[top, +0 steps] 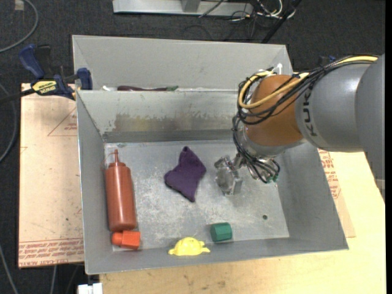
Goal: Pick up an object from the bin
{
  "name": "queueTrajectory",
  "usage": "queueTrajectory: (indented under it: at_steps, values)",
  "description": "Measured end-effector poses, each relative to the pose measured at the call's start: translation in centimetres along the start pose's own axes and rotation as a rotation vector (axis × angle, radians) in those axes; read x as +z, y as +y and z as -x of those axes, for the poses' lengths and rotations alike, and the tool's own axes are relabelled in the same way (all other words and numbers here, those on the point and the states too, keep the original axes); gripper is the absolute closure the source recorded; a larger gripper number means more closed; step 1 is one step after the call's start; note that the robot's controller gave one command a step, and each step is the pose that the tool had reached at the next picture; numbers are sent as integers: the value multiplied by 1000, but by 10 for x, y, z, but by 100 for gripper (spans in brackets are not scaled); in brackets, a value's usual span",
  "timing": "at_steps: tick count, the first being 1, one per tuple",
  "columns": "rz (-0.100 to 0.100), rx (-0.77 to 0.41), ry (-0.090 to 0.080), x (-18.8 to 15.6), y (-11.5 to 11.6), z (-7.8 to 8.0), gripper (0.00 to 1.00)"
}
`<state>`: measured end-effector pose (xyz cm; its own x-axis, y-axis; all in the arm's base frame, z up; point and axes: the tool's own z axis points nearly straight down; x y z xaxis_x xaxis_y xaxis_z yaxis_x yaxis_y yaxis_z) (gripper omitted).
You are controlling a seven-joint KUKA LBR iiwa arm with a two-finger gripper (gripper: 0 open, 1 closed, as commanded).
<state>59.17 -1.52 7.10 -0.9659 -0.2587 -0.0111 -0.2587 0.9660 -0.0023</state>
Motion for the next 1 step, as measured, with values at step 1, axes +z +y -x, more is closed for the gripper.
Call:
queueTrajectory:
  at_steps: [1]
  values:
    - [0,0,1,0,0,0,0]
